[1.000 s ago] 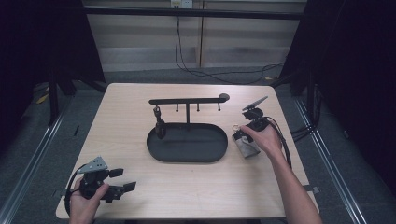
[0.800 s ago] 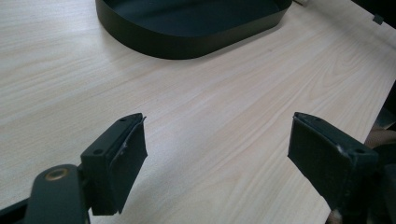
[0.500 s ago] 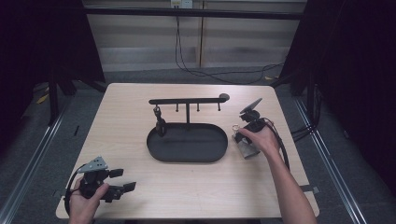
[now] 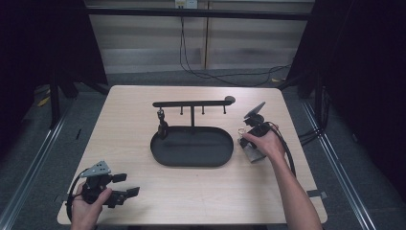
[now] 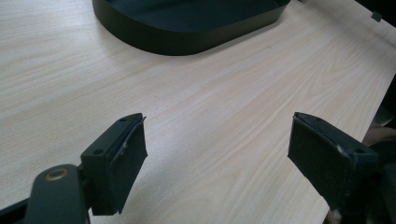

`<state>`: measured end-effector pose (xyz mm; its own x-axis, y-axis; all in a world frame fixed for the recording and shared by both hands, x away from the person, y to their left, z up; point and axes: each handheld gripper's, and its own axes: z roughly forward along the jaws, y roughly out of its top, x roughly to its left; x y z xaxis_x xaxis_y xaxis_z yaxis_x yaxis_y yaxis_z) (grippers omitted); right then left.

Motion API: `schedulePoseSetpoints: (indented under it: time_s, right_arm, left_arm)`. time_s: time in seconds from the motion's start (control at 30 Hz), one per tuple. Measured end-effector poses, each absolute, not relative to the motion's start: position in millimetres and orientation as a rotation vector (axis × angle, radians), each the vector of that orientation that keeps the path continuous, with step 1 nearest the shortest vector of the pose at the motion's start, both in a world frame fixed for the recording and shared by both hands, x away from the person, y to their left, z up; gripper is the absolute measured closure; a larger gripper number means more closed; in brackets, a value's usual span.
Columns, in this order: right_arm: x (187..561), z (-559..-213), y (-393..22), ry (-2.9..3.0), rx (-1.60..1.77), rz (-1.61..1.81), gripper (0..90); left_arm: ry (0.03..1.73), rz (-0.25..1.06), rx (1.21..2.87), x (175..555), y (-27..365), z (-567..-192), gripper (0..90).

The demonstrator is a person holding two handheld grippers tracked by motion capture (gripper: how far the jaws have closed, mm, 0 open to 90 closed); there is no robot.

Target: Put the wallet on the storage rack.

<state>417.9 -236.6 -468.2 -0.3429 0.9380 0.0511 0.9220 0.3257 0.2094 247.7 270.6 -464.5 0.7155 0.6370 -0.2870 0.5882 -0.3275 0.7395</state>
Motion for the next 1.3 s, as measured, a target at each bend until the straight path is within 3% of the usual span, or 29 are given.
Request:
schedulePoseSetpoints:
  time_s: [0.77,1.3]
  right_arm:
    - [423.2,-476.5,-232.1,2.503,1.785,0.24,25.7]
    - [421.2,-470.7,-234.1,2.498,1.855,0.254,31.9]
  left_arm:
    - [0.941,0.046,2.032,249.4,270.5,-465.7,19.1]
    - [0.954,0.049,2.025,249.8,271.5,-465.8,19.1]
